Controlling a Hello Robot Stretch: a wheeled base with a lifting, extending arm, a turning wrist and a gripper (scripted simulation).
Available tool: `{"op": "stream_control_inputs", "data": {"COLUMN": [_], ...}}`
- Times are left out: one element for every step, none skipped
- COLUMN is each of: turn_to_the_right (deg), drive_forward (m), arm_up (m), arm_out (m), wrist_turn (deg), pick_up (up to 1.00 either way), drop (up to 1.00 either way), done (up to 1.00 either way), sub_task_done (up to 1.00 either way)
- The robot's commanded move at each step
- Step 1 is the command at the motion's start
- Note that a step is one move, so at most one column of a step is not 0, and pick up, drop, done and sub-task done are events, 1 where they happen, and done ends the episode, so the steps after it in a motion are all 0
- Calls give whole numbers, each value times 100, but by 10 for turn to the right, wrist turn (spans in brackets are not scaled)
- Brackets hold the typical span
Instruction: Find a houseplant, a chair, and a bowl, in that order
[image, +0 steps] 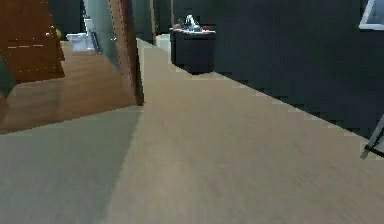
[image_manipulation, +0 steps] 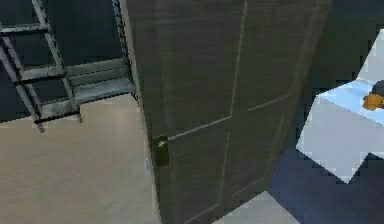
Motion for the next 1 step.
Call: {"op": "stream_control_inputs", "data": {"turn_to_the_right": [0], "drive_forward": [100], "arm_up": [0], "arm_out": [0], "wrist_turn": [0], "pick_up": [0], "drop": [0], "done": [0], "sub_task_done": [0]}}
